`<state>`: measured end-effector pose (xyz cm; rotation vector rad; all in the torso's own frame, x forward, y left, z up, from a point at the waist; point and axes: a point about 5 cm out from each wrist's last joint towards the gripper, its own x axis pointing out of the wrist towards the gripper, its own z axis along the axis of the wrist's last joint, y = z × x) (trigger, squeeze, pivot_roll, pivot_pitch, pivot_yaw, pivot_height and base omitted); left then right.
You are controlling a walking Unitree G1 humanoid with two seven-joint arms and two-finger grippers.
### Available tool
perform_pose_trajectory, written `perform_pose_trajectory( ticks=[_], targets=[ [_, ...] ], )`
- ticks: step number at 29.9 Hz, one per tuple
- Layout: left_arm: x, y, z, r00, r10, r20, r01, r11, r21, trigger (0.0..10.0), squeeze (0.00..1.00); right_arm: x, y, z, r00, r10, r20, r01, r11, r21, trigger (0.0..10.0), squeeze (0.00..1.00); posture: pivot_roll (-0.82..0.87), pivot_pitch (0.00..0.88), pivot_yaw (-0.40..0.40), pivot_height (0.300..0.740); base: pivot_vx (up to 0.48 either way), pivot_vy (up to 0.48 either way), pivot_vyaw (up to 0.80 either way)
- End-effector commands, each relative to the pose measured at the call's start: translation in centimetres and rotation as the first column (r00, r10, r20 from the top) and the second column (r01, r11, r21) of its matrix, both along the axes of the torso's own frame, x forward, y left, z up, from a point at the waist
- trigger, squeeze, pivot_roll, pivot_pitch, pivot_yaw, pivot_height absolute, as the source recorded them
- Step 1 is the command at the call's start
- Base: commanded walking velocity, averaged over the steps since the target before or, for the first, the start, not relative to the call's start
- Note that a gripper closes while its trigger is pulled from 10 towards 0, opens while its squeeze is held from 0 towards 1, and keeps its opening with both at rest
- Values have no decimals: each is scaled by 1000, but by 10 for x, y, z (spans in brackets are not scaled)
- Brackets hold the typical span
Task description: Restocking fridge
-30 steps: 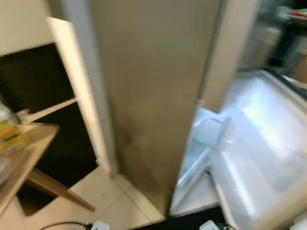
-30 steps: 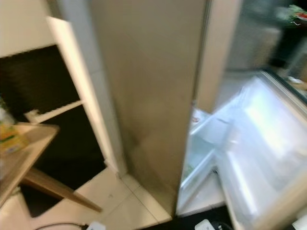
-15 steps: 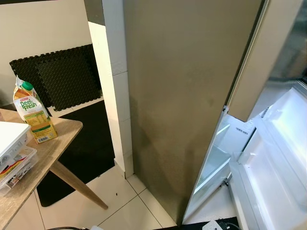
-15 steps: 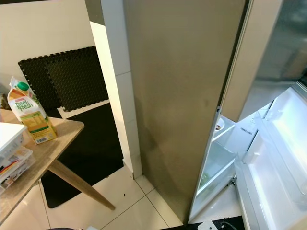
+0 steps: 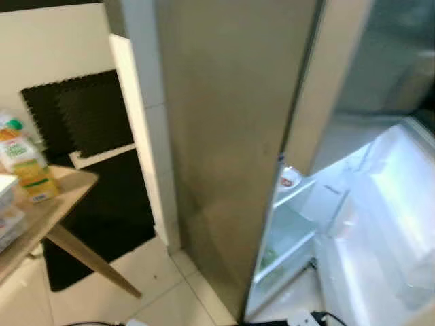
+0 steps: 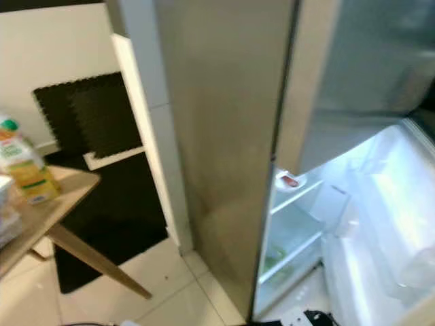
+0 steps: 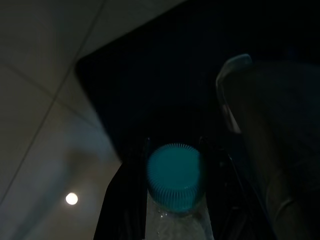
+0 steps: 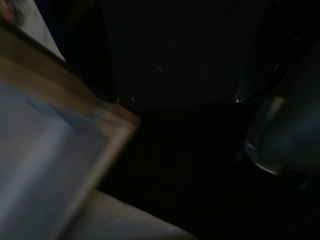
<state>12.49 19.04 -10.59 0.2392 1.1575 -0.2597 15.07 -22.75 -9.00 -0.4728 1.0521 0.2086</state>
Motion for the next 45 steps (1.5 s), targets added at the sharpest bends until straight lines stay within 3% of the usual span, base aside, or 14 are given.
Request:
perform_pose_trajectory(
  ticks=[1, 7, 10, 11, 12, 17, 18, 19, 23, 32, 45],
  targets=[
    [-6, -17, -4, 999, -17, -29, 15, 998, -57, 10000, 0, 4, 8, 0, 1000, 18, 19, -18, 1000, 26, 10000, 0, -40, 12, -17, 740, 0, 0, 0],
    [-6, -17, -4, 999, -17, -28, 15, 998, -57, 10000, 0, 23, 14, 8, 995, -3, 102, -6, 996, 83, 10000, 0, -43, 10, -18, 740, 0, 0, 0],
    [-6, -17, -4, 999, -20, -28, 18, 998, -57, 10000, 0, 59, 21, 29, 965, -77, 252, 22, 977, 213, 10000, 0, -46, 11, -15, 740, 0, 0, 0],
    [-6, -17, -4, 999, -20, -28, 18, 998, -57, 10000, 0, 59, 21, 29, 965, -77, 252, 22, 977, 213, 10000, 0, -46, 11, -15, 740, 0, 0, 0],
    [-6, -17, -4, 999, -20, -28, 19, 998, -57, 10000, 0, 69, 21, 35, 951, -96, 294, 25, 971, 237, 10000, 0, -46, 10, -16, 740, 0, 0, 0],
    [-6, -17, -4, 999, -23, -28, 21, 998, -55, 10000, 0, 89, 18, 50, 929, -39, 369, -20, 988, 156, 10000, 0, -50, 12, -16, 740, 0, 0, 0],
    [-6, -18, -4, 999, -25, -28, 23, 998, -55, 10000, 0, 97, 15, 55, 918, 13, 396, -49, 995, 81, 10000, 0, -48, 13, -17, 740, 0, 0, 0],
    [-6, -18, -4, 999, -25, -29, 24, 998, -55, 10000, 0, 98, 14, 57, 915, 22, 403, -52, 997, 63, 10000, 0, -47, 14, -18, 740, 0, 0, 0],
    [-7, -18, -4, 999, -22, -29, 20, 998, -58, 10000, 0, 112, 2, 70, 888, -10, 460, 8, 1000, 6, 10000, 0, -45, 16, -18, 740, 0, 0, 0],
    [-10, -16, -5, 999, -16, -35, 14, 998, -56, 10000, 0, 122, -17, 85, 850, -52, 524, 91, 995, -49, 10000, 0, -34, 20, -22, 740, 0, 0, 0],
    [-12, -14, -5, 999, -23, -39, 21, 998, -52, 10000, 0, 115, -53, 91, 853, -91, 514, 203, 965, -165, 10000, 0, -38, 16, -20, 740, 0, 0, 0]
  ],
)
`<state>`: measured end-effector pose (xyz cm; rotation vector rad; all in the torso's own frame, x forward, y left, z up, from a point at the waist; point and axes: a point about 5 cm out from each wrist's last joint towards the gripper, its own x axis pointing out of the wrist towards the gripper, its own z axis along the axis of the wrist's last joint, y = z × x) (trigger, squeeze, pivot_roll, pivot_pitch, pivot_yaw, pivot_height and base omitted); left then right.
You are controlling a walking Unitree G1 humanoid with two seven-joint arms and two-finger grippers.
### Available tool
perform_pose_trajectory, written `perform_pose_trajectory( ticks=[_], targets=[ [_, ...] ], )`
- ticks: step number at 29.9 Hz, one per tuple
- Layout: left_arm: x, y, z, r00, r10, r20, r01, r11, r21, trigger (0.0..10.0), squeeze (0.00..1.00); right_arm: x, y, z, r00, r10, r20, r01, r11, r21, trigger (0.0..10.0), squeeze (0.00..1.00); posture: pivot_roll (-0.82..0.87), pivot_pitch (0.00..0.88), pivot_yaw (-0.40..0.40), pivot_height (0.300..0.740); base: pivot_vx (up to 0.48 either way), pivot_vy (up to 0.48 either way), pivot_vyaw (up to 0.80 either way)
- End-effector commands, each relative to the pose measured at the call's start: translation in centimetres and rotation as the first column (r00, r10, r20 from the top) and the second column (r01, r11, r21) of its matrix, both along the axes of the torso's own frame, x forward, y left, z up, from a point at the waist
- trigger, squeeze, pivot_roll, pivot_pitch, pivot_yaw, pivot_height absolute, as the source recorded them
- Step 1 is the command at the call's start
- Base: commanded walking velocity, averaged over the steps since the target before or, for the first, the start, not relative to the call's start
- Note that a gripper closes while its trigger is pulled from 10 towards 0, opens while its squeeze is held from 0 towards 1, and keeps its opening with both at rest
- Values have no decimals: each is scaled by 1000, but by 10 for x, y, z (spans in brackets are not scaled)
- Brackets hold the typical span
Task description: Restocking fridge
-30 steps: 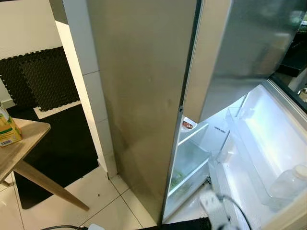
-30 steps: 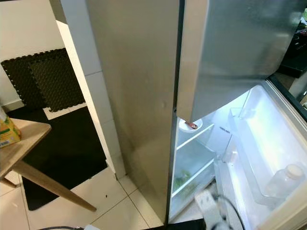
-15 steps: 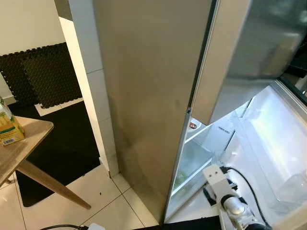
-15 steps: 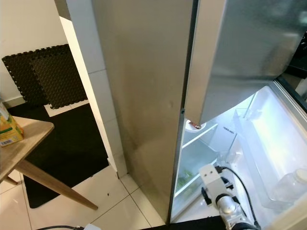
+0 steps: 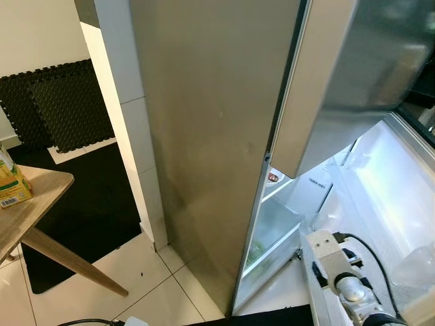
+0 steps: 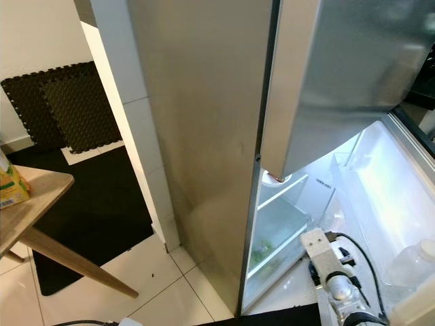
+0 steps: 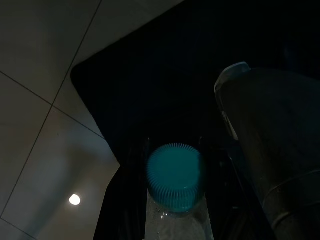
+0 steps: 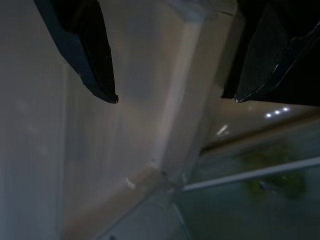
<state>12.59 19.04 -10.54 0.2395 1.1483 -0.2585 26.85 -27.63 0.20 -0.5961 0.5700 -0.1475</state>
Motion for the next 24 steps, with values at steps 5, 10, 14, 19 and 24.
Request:
perform_pose_trajectory(
  ticks=[5, 10, 14, 19, 24],
  targets=[
    [-11, -14, -5, 999, -29, -46, 27, 998, -52, 10000, 0, -7, -14, 0, 998, -59, -15, 59, 998, -12, 10000, 0, -41, 18, -18, 740, 0, 0, 0],
    [-11, -14, -5, 999, -28, -44, 26, 998, -53, 10000, 0, -8, -17, 0, 996, -81, -22, 81, 997, -13, 10000, 0, -41, 23, -14, 740, 0, 0, -109],
    [-11, -14, -5, 999, -27, -45, 24, 998, -55, 10000, 0, -10, -19, -1, 995, -92, -35, 91, 995, -28, 10000, 0, -40, 26, -12, 740, 0, 0, -592],
    [-13, -15, -5, 998, -25, -50, 22, 998, -57, 10000, 0, -14, -26, -1, 992, -123, -39, 121, 992, -47, 10000, 0, -39, 29, -12, 740, 0, 0, -726],
    [-13, -14, -5, 998, -24, -51, 21, 998, -57, 10000, 0, -16, -33, 1, 989, -145, -36, 143, 988, -58, 10000, 0, -40, 29, -12, 740, 0, 0, -712]
  ],
)
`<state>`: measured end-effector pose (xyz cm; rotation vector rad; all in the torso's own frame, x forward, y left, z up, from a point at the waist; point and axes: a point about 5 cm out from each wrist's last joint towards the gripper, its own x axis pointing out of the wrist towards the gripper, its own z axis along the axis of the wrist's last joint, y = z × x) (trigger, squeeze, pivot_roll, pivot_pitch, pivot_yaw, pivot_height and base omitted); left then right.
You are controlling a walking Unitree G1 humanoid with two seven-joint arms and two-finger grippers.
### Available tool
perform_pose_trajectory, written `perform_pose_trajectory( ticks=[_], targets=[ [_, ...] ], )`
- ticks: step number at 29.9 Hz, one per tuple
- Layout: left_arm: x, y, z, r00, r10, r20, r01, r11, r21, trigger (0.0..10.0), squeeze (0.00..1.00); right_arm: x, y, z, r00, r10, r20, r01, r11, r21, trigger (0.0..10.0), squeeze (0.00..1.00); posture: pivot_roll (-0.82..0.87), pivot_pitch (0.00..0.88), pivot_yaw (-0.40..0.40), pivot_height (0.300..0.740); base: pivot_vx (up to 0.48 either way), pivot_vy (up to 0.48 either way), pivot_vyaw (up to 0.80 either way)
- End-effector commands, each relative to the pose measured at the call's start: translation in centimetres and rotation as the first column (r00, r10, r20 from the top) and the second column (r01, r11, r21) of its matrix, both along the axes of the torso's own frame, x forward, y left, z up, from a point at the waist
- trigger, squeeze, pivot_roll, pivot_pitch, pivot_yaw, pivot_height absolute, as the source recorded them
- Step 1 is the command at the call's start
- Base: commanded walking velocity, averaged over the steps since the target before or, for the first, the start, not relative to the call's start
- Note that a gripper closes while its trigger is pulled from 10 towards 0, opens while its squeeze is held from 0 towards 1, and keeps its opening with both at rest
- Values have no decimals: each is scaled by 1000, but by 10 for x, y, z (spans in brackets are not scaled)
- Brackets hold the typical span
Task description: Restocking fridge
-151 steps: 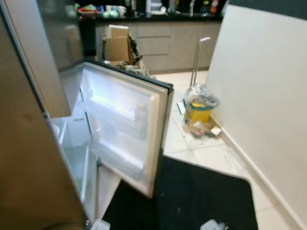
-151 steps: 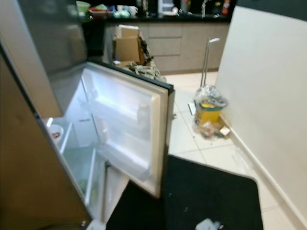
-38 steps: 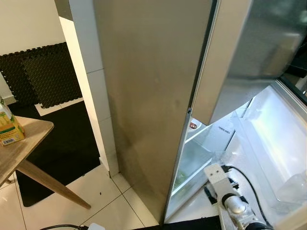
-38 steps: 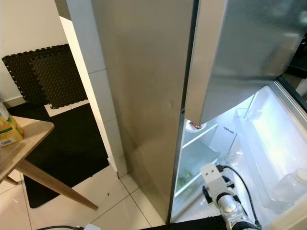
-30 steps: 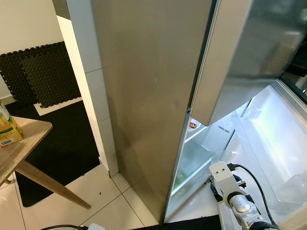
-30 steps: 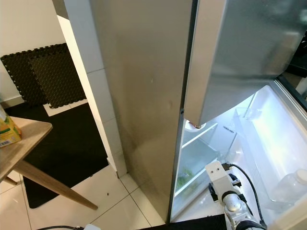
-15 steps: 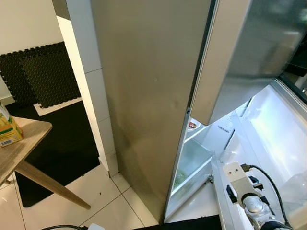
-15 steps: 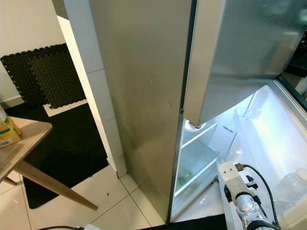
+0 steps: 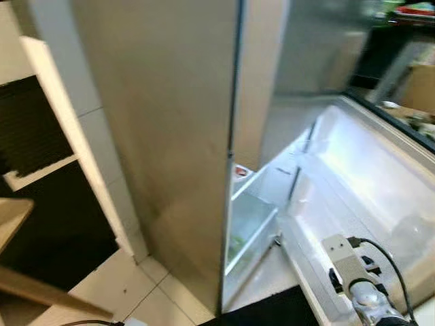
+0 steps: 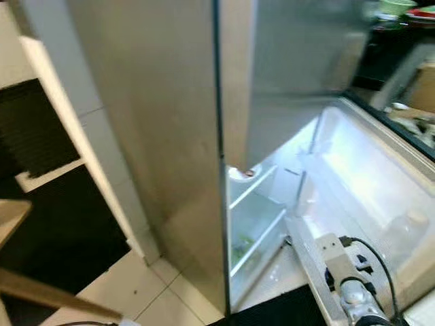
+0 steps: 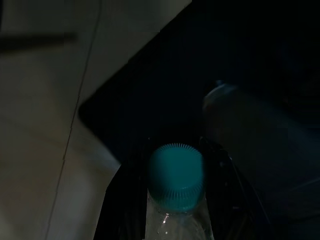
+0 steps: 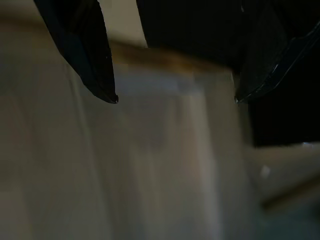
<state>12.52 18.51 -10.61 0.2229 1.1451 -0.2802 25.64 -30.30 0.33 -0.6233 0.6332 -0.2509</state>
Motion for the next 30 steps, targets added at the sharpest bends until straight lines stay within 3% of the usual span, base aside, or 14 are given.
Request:
perform_pose_trajectory(
  ticks=[1, 14, 24, 26, 30],
  targets=[
    [-12, -9, -5, 999, -15, -50, 14, 999, -32, 10000, 0, -4, -7, 0, 999, -46, -2, 46, 999, -4, 10000, 0, -41, 29, -11, 740, 0, 0, -712],
    [-11, -10, -4, 999, -17, -48, 16, 999, -37, 10000, 0, -8, -40, 19, 989, -140, 57, 143, 988, -55, 10000, 0, -47, 28, -12, 740, 0, 0, -712],
    [-12, -11, -5, 999, -15, -49, 13, 999, -39, 10000, 0, -24, -13, -13, 996, -70, -62, 73, 997, 38, 10000, 0, -45, 27, -14, 740, 0, 0, -569],
    [-12, -11, -5, 999, -13, -44, 11, 999, -43, 10000, 0, -41, 4, -34, 988, -32, -148, 46, 994, 94, 10000, 0, -43, 29, -13, 740, 0, 0, 0],
    [-11, -11, -4, 999, -10, -39, 9, 999, -42, 10000, 0, -60, 18, -53, 974, 3, -225, 31, 989, 146, 10000, 0, -41, 31, -11, 740, 0, 0, 0]
  ],
)
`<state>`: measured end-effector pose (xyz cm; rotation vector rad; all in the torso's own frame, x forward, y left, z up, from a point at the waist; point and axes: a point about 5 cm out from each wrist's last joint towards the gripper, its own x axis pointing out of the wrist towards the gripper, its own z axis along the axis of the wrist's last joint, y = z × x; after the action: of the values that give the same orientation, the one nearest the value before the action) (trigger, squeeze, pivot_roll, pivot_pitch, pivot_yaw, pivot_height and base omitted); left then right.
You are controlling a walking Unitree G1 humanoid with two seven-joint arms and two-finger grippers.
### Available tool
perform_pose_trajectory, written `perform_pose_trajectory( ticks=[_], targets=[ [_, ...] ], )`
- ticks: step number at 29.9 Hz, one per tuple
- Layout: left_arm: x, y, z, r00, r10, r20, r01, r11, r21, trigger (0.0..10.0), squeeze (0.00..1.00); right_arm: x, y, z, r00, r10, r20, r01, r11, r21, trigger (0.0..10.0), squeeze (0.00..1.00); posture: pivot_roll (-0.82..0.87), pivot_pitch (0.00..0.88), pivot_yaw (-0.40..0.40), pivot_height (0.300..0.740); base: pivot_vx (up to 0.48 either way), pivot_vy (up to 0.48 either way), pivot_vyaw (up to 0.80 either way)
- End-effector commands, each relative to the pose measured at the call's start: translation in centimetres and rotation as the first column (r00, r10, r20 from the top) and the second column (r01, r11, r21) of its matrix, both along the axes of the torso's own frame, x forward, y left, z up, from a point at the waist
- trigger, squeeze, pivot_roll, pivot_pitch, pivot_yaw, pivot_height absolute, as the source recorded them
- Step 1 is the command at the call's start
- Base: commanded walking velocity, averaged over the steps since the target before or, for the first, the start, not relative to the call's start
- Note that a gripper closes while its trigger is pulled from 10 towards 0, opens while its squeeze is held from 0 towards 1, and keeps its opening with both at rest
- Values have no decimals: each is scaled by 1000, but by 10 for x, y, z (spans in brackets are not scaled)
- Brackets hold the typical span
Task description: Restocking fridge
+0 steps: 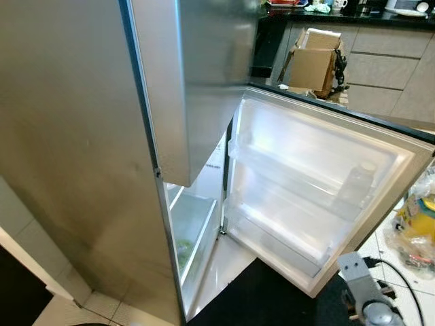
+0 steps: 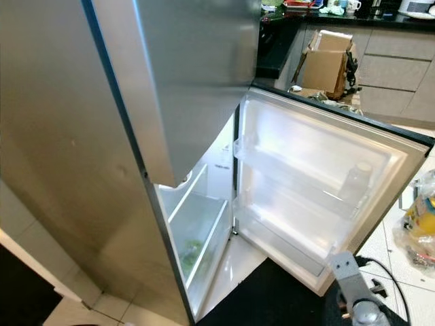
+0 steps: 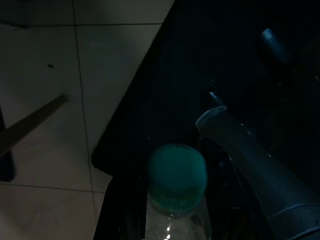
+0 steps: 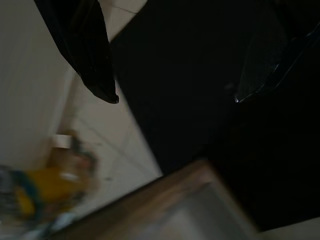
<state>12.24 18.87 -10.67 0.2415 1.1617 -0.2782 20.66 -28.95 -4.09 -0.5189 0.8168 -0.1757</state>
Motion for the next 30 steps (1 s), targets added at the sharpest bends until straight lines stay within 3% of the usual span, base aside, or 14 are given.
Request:
perform_pose_trajectory(
  ticks=[1, 7, 13, 23, 30],
  targets=[
    [-8, -14, -4, 1000, -3, -24, 2, 998, -57, 10000, 0, -22, 12, -18, 996, 19, -92, -14, 998, 54, 10000, 0, -41, 31, -11, 740, 0, 0, 0],
    [-8, -13, -4, 999, -18, -27, 16, 999, -52, 10000, 0, -43, 22, -32, 984, 48, -173, -33, 996, 87, 10000, 0, -43, 29, -9, 740, 0, 0, 0],
    [-8, -13, -3, 999, -24, -30, 23, 998, -50, 10000, 0, -63, 23, -41, 972, 33, -232, -6, 994, 113, 10000, 0, -46, 24, -9, 740, 0, -398, 0],
    [-5, -15, -3, 999, -32, -26, 31, 998, -54, 10000, 0, -52, 16, -34, 980, 23, -197, -3, 995, 103, 10000, 0, -52, 15, -10, 740, 0, -450, 0],
    [-5, -15, -3, 999, -27, -24, 26, 998, -58, 10000, 0, -26, 18, -22, 993, 58, -107, -45, 991, 126, 10000, 0, -50, 16, -12, 740, 0, -443, 0]
  ],
)
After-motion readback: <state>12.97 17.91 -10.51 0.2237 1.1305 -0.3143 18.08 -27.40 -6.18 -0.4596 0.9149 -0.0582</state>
